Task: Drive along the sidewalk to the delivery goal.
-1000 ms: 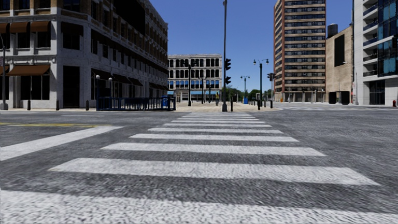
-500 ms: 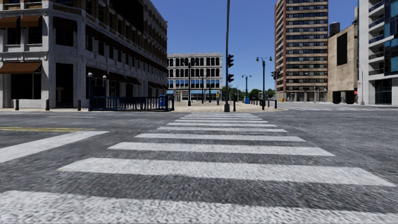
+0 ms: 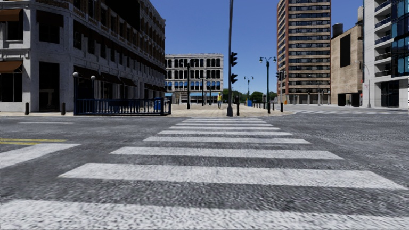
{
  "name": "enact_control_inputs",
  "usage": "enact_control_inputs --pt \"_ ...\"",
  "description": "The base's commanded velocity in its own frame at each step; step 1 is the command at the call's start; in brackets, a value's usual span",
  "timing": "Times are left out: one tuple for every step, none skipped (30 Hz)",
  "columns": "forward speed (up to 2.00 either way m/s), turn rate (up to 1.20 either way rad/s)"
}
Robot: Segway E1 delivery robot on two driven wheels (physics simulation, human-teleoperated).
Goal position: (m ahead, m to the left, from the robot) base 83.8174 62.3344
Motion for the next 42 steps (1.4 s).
enact_control_inputs --pt "2.00 -0.21" --pt "2.00 -0.21" --pt "2.00 -0.21" --pt "2.00 -0.17" --pt "2.00 0.00" --pt "2.00 0.00" --pt "2.00 0.00" --pt "2.00 0.00" --pt "2.00 0.00" --pt "2.00 0.00" --pt "2.00 0.00" --pt "2.00 0.00" --pt "2.00 0.00" --pt "2.00 0.00" --pt "2.00 0.00" --pt "2.00 0.00" --pt "2.00 0.00" --pt "2.00 0.00" --pt "2.00 0.00" --pt "2.00 0.00" --pt "2.00 0.00" --pt "2.00 0.00" --pt "2.00 0.00" --pt "2.00 0.00" --pt "2.00 0.00" --pt "2.00 0.00" --pt "2.00 0.00" --pt "2.00 0.00" --pt "2.00 0.00" --pt "2.00 0.00" --pt "2.00 0.00" --pt "2.00 0.00" --pt "2.00 0.00" --pt "2.00 0.00" --pt "2.00 0.00" --pt "2.00 0.00" --pt "2.00 0.00" --pt "2.00 0.00" --pt "2.00 0.00" --pt "2.00 0.00" --pt "2.00 0.00" --pt "2.00 0.00"
